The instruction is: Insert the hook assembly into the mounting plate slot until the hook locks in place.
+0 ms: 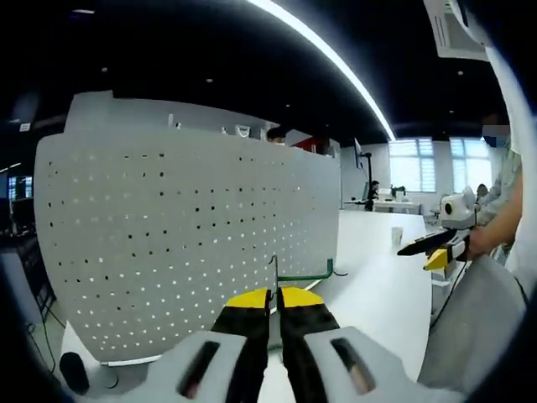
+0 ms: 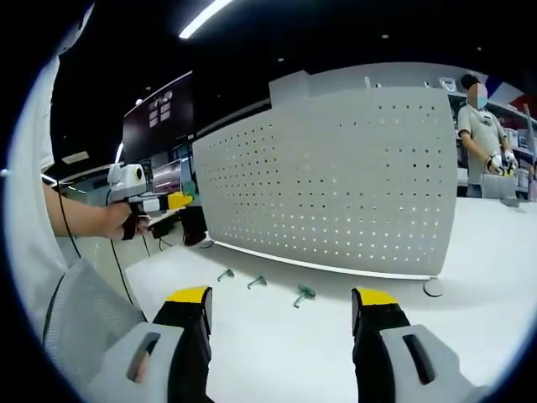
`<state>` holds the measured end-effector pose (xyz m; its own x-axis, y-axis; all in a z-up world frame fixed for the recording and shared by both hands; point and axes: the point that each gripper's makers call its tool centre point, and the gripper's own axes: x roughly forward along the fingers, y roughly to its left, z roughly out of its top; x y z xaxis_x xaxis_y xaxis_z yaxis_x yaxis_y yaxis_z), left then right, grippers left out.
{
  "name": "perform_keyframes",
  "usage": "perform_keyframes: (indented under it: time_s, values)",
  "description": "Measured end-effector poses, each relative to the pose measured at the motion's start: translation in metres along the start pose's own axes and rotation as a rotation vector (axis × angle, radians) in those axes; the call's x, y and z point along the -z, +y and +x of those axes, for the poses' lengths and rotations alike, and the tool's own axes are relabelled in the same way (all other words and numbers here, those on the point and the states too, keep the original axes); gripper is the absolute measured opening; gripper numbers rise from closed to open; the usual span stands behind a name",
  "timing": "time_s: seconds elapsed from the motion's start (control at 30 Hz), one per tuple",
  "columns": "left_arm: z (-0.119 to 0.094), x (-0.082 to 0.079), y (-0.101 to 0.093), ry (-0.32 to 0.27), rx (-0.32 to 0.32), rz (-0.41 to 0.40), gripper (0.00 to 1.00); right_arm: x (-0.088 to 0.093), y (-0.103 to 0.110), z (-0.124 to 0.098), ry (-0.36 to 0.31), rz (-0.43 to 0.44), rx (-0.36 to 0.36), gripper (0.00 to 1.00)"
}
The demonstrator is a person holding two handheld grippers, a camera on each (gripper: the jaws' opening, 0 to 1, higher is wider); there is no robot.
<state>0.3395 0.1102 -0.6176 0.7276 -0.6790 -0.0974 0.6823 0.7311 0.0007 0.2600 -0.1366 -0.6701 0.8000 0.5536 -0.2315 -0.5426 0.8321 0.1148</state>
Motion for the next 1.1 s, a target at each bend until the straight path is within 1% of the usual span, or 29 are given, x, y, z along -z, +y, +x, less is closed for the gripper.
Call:
perform_keyframes:
  time_s: [0.23, 0.33, 0.37, 0.43, 0.47, 0.53, 0.57, 0.6, 0.63, 0.67, 0.73, 0.97, 1.1]
  values:
    - [0.001, 0.003, -0.002, 0.007, 0.005, -0.003, 0.03, -0.001, 0.0, 0.0, -0.005, -0.004, 0.001, 0.66]
    - [0.001, 0.003, -0.003, 0.008, 0.006, 0.0, 0.03, -0.003, 0.0, -0.001, -0.014, -0.008, 0.0, 0.66]
    - [0.001, 0.003, -0.003, 0.009, 0.007, 0.0, 0.03, -0.006, 0.0, -0.001, -0.024, -0.023, 0.005, 0.65]
    - [0.001, 0.004, -0.003, 0.011, 0.009, -0.001, 0.03, -0.014, 0.002, -0.003, -0.064, -0.035, -0.003, 0.65]
    - [0.001, 0.004, -0.003, 0.01, 0.008, -0.003, 0.03, -0.016, 0.003, -0.004, -0.07, -0.04, -0.005, 0.65]
    - [0.001, 0.004, -0.003, 0.01, 0.008, -0.005, 0.03, -0.029, 0.008, -0.006, -0.145, -0.045, -0.028, 0.65]
    - [0.001, 0.004, -0.003, 0.01, 0.009, -0.006, 0.03, -0.033, 0.01, -0.008, -0.164, -0.05, -0.033, 0.65]
    - [0.001, 0.004, -0.004, 0.01, 0.01, -0.005, 0.03, -0.04, 0.013, -0.009, -0.204, -0.047, -0.047, 0.65]
    - [0.001, 0.004, -0.004, 0.012, 0.01, -0.005, 0.03, -0.043, 0.014, -0.01, -0.222, -0.047, -0.055, 0.65]
    - [0.002, 0.004, -0.004, 0.013, 0.01, -0.006, 0.03, -0.041, 0.013, -0.011, -0.209, -0.048, -0.047, 0.66]
    - [0.002, 0.005, -0.004, 0.013, 0.009, -0.007, 0.03, -0.042, 0.015, -0.01, -0.223, -0.043, -0.059, 0.65]
    - [0.001, 0.004, -0.004, 0.011, 0.003, -0.007, 0.03, -0.041, 0.017, -0.009, -0.209, -0.046, -0.066, 0.64]
    - [0.001, 0.003, -0.005, 0.006, 0.003, -0.005, 0.03, -0.041, 0.021, -0.008, -0.197, -0.039, -0.089, 0.62]
